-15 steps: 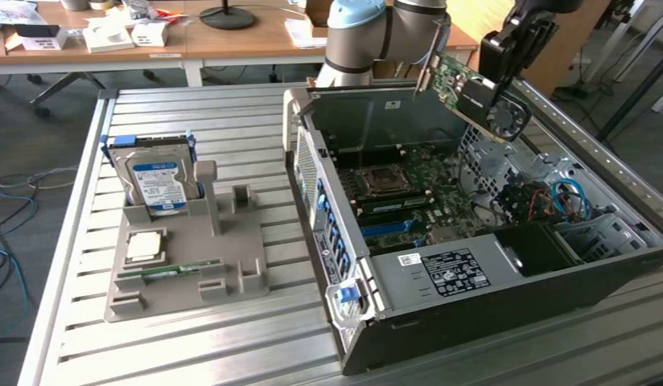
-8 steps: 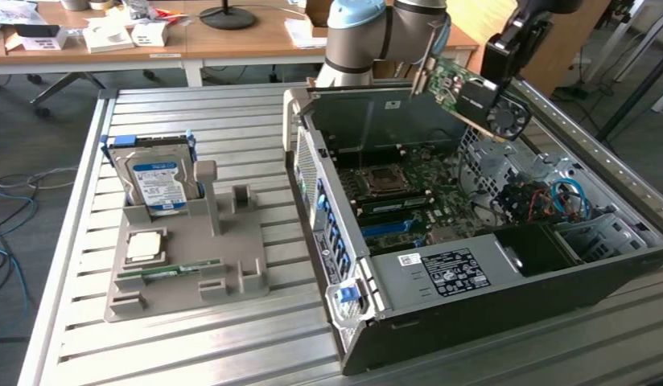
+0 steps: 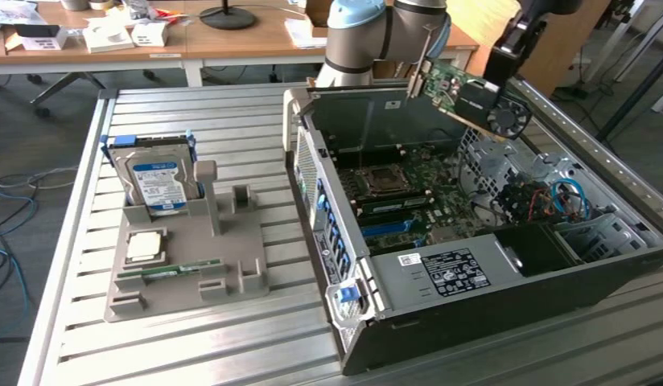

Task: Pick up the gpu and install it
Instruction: 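Insert the gpu into the slot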

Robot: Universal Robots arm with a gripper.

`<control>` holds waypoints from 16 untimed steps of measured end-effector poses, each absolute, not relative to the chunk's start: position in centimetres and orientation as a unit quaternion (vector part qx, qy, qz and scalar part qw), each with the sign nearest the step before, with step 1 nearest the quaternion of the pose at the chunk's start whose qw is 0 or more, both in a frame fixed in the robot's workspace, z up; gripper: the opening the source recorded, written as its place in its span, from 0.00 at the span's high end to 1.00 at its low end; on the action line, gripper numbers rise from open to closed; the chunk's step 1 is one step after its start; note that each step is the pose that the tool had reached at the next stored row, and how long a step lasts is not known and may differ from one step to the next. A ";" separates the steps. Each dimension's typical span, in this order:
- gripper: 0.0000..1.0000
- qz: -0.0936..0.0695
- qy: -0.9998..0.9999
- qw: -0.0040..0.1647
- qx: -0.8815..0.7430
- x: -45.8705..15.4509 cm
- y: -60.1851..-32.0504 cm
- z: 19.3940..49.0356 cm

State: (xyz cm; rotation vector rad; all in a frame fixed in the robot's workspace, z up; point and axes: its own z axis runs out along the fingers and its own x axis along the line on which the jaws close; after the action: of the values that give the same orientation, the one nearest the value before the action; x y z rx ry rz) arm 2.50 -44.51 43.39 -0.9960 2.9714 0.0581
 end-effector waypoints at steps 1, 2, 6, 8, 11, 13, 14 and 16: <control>0.74 0.019 0.946 0.003 -0.325 2.5 -44.5 43.4; 0.74 0.019 0.943 0.003 -0.333 2.5 -44.5 43.4; 0.74 0.018 0.932 0.003 -0.362 2.5 -44.5 43.3; 0.74 0.019 0.926 0.002 -0.376 2.5 -44.5 43.3; 0.74 0.019 0.917 0.002 -0.398 2.5 -44.5 43.3; 0.74 0.019 0.911 0.002 -0.412 2.5 -44.5 43.2; 0.74 0.019 0.908 0.001 -0.420 2.5 -44.5 43.2; 0.74 0.019 0.901 0.001 -0.433 2.5 -44.5 43.2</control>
State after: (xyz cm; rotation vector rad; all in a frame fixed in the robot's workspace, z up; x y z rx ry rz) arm 2.50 -44.51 43.19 -1.3609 2.8284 0.0582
